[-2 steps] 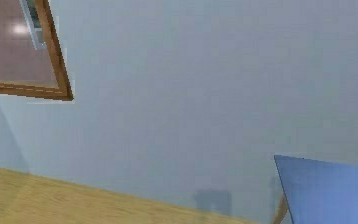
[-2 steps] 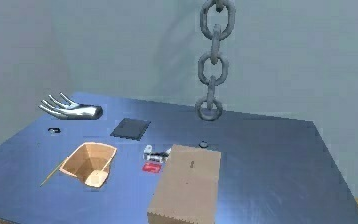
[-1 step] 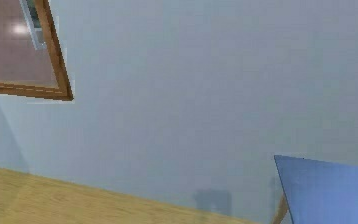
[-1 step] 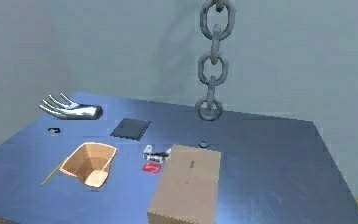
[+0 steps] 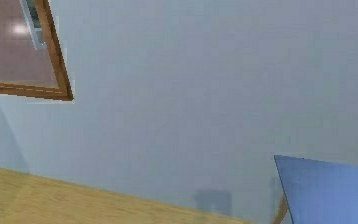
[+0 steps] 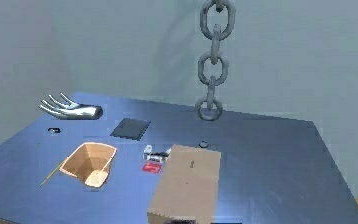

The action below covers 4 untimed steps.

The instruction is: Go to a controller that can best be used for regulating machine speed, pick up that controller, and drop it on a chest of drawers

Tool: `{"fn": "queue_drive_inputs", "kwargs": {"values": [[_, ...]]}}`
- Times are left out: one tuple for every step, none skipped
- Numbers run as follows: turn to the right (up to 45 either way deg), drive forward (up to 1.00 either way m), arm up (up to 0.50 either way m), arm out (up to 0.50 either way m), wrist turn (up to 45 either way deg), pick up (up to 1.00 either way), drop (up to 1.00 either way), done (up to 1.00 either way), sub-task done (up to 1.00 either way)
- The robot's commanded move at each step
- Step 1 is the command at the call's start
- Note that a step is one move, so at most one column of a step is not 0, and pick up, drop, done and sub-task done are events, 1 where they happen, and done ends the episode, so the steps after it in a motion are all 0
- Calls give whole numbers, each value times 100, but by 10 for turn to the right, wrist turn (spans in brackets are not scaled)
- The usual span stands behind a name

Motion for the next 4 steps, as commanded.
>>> {"fn": "queue_drive_inputs", "kwargs": {"values": [[0, 0, 0, 40, 0, 0, 0, 0, 0], [0, 0, 0, 0, 450, 0, 0, 0, 0], [0, 0, 0, 0, 450, 0, 0, 0, 0], [0, 0, 0, 0, 450, 0, 0, 0, 0]]}}
